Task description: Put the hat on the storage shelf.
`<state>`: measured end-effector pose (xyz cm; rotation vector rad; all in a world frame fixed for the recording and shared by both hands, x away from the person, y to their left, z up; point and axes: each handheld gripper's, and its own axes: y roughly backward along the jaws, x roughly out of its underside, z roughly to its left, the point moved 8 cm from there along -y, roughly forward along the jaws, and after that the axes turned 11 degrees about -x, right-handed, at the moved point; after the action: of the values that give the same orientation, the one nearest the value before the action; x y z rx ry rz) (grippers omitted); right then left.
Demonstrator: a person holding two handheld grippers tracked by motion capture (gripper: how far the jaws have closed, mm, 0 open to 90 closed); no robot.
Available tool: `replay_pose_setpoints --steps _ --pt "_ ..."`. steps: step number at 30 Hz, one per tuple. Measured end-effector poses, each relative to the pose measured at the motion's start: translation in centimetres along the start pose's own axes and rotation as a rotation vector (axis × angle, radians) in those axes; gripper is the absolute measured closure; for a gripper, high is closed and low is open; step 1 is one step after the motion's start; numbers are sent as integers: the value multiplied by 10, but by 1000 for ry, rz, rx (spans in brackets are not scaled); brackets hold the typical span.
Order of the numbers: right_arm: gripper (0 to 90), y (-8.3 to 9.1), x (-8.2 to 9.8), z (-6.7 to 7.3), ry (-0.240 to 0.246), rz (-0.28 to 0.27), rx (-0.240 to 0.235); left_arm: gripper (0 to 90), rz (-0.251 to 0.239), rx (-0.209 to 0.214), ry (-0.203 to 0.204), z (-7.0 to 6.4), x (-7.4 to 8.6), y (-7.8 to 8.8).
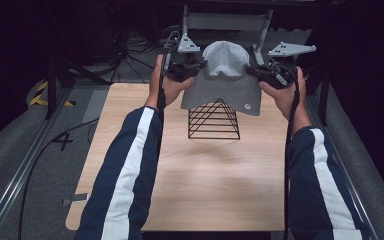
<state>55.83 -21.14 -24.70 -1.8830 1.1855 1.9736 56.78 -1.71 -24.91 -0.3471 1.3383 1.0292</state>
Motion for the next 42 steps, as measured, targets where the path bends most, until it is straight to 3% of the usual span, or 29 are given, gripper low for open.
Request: replay_pose_setpoints --steps 8,17,19,25,27,37,42 --pt "853 8 3 -2 -3 -13 11 845 -21 9 4 -2 -5 8" --pt "855 21 -6 5 22 -25 5 845 -46 27 -31 -11 -13 18" --pt "855 21 -4 6 22 -24 3 845 -44 32 -41 -14 -12 20" --pt "855 25 4 9 25 -22 0 845 -59 57 -23 -16 -5 27" --pt "856 26 6 10 27 -19 -1 845 -51 62 -38 -16 -3 28" --pt "855 18 18 12 26 6 -5 845 -8 56 -38 -22 16 12" --pt "855 3 33 9 4 33 -18 845 18 66 -22 -25 29 -3"
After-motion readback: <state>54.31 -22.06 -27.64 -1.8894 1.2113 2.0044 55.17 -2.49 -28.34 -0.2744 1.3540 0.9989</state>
